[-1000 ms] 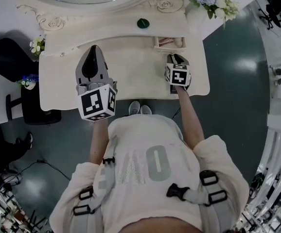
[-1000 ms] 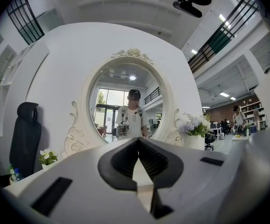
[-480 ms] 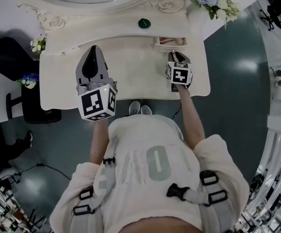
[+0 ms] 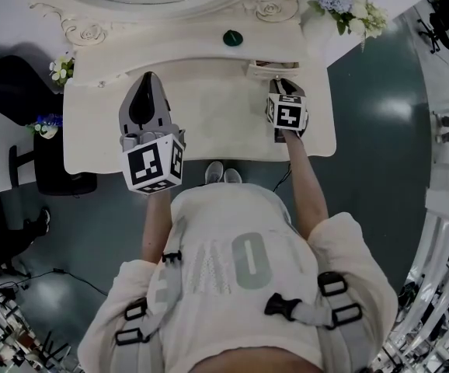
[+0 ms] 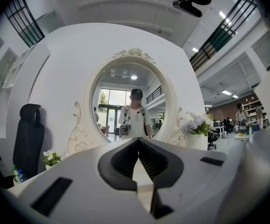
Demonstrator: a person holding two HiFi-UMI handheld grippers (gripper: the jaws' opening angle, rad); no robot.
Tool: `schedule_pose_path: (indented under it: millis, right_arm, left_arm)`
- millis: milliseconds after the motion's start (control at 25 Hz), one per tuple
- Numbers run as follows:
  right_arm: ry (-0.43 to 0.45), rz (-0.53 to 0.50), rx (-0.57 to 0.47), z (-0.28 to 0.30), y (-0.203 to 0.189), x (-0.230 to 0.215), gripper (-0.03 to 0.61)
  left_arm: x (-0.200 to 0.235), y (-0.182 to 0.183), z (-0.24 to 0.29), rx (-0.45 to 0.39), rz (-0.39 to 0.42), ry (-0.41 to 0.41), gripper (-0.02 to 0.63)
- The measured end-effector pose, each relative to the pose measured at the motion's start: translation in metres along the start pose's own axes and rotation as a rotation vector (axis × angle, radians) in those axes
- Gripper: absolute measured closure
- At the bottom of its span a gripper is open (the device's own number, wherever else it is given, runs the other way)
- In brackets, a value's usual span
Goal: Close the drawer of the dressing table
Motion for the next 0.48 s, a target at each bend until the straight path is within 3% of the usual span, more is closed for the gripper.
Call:
schedule_pose_path:
  millis: [480]
  right_arm:
    - [0.001,-0.006,0.004,0.014,0.009,-0.004,0.477]
  left_arm:
    - [0.007,-0.002,0.003,0.009,0.005,0.023,0.595]
Point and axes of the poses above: the fingertips, and each gripper's own axes: z forward along the fingers, x to its left, y out of its top, the point moved 2 cm from there along -z, backward along the fingers, and after that the axes turned 2 degrees about -z, right-handed, at the moved point
